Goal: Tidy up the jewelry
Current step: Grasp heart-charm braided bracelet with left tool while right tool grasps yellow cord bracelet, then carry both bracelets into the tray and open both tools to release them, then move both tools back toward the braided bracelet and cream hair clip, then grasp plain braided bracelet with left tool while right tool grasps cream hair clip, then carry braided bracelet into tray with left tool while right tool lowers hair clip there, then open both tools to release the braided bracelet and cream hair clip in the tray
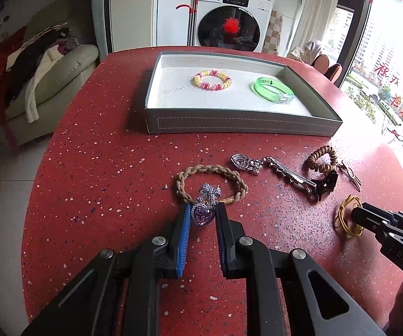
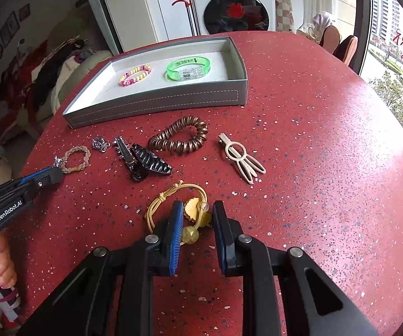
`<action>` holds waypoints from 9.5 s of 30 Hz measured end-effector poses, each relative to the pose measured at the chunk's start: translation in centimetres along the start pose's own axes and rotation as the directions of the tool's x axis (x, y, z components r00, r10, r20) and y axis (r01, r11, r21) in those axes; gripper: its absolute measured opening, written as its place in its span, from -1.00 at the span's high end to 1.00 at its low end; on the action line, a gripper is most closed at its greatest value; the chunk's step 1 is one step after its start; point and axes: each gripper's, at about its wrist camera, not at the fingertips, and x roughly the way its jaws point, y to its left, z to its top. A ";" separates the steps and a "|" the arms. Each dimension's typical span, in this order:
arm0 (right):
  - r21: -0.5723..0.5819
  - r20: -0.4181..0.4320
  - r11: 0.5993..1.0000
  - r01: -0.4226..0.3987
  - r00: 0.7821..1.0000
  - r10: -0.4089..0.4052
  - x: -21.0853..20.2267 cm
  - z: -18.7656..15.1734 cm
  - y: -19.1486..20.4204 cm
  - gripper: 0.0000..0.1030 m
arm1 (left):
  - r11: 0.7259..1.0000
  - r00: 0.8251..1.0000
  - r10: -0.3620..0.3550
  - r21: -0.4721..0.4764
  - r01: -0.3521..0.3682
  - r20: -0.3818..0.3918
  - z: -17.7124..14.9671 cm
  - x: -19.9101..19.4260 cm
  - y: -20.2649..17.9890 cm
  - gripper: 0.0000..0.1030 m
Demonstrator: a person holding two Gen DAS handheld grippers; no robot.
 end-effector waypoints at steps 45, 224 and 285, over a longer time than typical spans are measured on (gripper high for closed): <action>0.008 -0.103 0.984 -0.176 0.979 0.176 10.0 17.0 1.1 0.54 | 1.000 0.999 -0.018 0.019 0.018 -0.031 16.3 8.3 0.3 0.28; -0.034 0.036 0.996 -0.086 0.996 0.087 7.0 18.7 -0.3 0.59 | 0.995 0.994 -0.061 0.078 0.054 0.090 17.7 4.1 -1.6 0.53; 0.071 0.106 0.983 -0.170 0.981 0.162 6.3 16.6 -0.2 -0.38 | 0.981 0.993 0.112 0.158 -0.115 0.032 14.6 10.6 -3.4 0.51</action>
